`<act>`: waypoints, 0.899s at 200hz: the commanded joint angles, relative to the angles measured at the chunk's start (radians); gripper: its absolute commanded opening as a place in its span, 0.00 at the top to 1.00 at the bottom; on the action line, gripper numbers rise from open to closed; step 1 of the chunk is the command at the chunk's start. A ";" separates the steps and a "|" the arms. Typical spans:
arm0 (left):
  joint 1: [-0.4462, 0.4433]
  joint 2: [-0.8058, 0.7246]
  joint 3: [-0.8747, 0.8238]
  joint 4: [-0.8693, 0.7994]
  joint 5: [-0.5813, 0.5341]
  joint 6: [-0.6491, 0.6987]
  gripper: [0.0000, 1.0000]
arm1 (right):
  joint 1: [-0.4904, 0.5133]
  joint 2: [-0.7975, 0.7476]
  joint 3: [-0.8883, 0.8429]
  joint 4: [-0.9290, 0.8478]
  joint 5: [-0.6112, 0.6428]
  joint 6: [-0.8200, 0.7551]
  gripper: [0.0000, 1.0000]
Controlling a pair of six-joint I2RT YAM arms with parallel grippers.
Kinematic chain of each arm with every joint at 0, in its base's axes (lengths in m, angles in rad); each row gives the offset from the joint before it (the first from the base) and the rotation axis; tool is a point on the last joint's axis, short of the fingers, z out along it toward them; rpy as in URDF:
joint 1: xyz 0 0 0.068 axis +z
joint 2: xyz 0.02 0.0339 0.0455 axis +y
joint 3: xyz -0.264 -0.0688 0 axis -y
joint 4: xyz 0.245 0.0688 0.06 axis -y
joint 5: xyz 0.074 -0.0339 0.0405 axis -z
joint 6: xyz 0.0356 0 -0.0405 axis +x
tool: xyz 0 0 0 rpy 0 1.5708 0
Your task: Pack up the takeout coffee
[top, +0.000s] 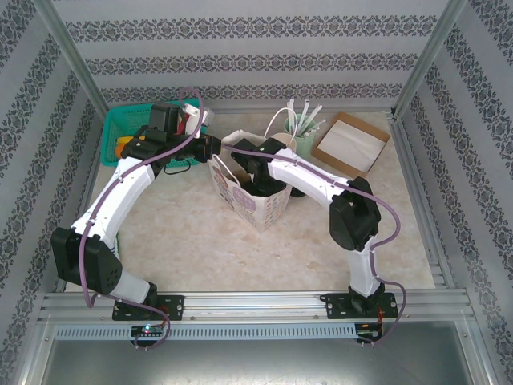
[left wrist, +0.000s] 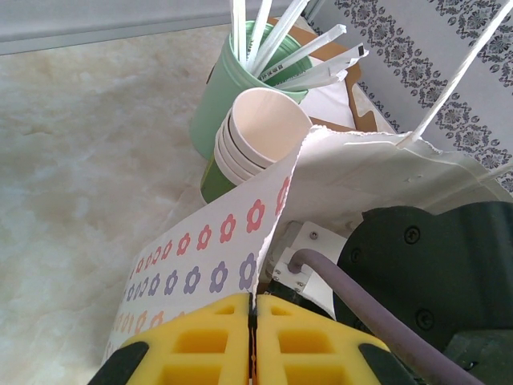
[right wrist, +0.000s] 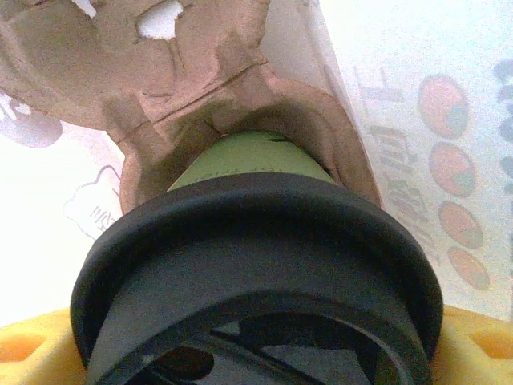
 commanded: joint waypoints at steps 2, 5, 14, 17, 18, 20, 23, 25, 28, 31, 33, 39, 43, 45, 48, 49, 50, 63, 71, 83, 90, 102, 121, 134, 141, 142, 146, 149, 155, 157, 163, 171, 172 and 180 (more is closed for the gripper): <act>-0.010 -0.010 0.000 0.019 0.024 0.020 0.91 | -0.016 0.067 -0.074 0.002 0.016 0.007 0.43; -0.010 -0.009 0.000 0.019 0.024 0.020 0.91 | -0.015 0.069 -0.075 0.002 0.016 0.007 0.43; -0.009 -0.010 0.000 0.019 0.024 0.020 0.91 | -0.015 0.072 -0.080 0.002 0.017 0.008 0.43; -0.011 -0.009 0.000 0.019 0.025 0.020 0.91 | -0.015 0.072 -0.080 0.002 0.018 0.007 0.43; -0.011 -0.010 0.001 0.019 0.025 0.020 0.91 | -0.016 0.074 -0.080 0.002 0.017 0.007 0.43; -0.011 -0.009 -0.001 0.019 0.025 0.020 0.91 | -0.015 0.075 -0.082 0.002 0.018 0.007 0.43; -0.010 -0.010 0.000 0.019 0.025 0.020 0.91 | -0.016 0.076 -0.084 0.001 0.018 0.006 0.43; -0.010 -0.010 0.000 0.019 0.025 0.020 0.91 | -0.016 0.078 -0.084 0.001 0.018 0.007 0.43; -0.012 -0.010 0.000 0.019 0.024 0.020 0.91 | -0.015 0.080 -0.085 0.001 0.017 0.005 0.43; -0.010 -0.010 0.000 0.019 0.024 0.020 0.91 | -0.014 0.081 -0.087 0.001 0.019 0.006 0.43; -0.010 -0.010 0.000 0.019 0.024 0.020 0.91 | -0.014 0.081 -0.088 0.000 0.019 0.005 0.43; -0.009 -0.010 0.000 0.020 0.025 0.019 0.91 | -0.013 0.085 -0.092 -0.001 0.021 0.006 0.43; -0.011 -0.010 0.000 0.020 0.025 0.020 0.91 | -0.014 0.086 -0.095 0.000 0.024 0.006 0.43; -0.011 -0.010 0.000 0.021 0.025 0.019 0.91 | -0.012 0.088 -0.096 0.000 0.025 0.006 0.43; -0.011 -0.009 0.000 0.020 0.025 0.019 0.91 | -0.013 0.089 -0.099 0.000 0.027 0.007 0.43; -0.011 -0.009 0.000 0.020 0.025 0.019 0.91 | -0.013 0.090 -0.100 0.001 0.028 0.007 0.43; -0.011 -0.009 0.000 0.021 0.026 0.019 0.91 | -0.012 0.090 -0.101 0.001 0.028 0.007 0.43; -0.011 -0.009 0.000 0.020 0.027 0.019 0.91 | -0.012 0.098 -0.109 0.000 0.028 0.009 0.43; -0.010 -0.009 0.000 0.019 0.026 0.019 0.91 | -0.012 0.103 -0.113 0.002 0.026 0.011 0.43; -0.011 -0.010 0.002 0.019 0.028 0.020 0.91 | -0.013 0.114 -0.118 0.002 0.022 0.016 0.43; -0.010 -0.012 0.002 0.017 0.029 0.021 0.91 | -0.013 0.120 -0.120 0.001 0.021 0.016 0.43; -0.011 -0.013 0.001 0.019 0.031 0.023 0.91 | -0.012 0.134 -0.126 -0.002 0.021 0.018 0.43; -0.011 -0.011 0.002 0.019 0.036 0.022 0.91 | -0.013 0.151 -0.142 -0.004 0.023 0.019 0.43; -0.011 -0.011 0.002 0.018 0.035 0.022 0.91 | -0.013 0.158 -0.158 0.000 0.020 0.023 0.43; -0.011 -0.012 0.002 0.019 0.034 0.022 0.90 | -0.013 0.161 -0.164 0.003 0.018 0.023 0.43; -0.011 -0.012 0.002 0.019 0.034 0.023 0.91 | -0.013 0.161 -0.165 0.003 0.017 0.022 0.43; -0.011 -0.012 0.002 0.019 0.034 0.022 0.91 | -0.013 0.165 -0.168 0.003 0.016 0.022 0.43; -0.012 -0.012 0.002 0.019 0.035 0.022 0.91 | -0.014 0.166 -0.170 0.004 0.015 0.022 0.43; -0.010 -0.012 0.002 0.019 0.036 0.022 0.91 | -0.014 0.171 -0.171 0.003 0.013 0.020 0.43; -0.011 -0.012 0.002 0.019 0.035 0.023 0.90 | -0.015 0.173 -0.171 0.002 0.012 0.020 0.43; -0.012 -0.012 0.002 0.019 0.036 0.022 0.90 | -0.014 0.179 -0.170 0.001 0.012 0.019 0.42; -0.012 -0.013 0.002 0.019 0.037 0.020 0.90 | -0.015 0.184 -0.165 -0.003 0.009 0.018 0.42; -0.012 -0.013 0.002 0.019 0.037 0.020 0.90 | -0.015 0.184 -0.163 -0.004 0.009 0.018 0.42; -0.012 -0.013 0.002 0.020 0.039 0.019 0.90 | -0.015 0.185 -0.151 -0.011 0.011 0.013 0.41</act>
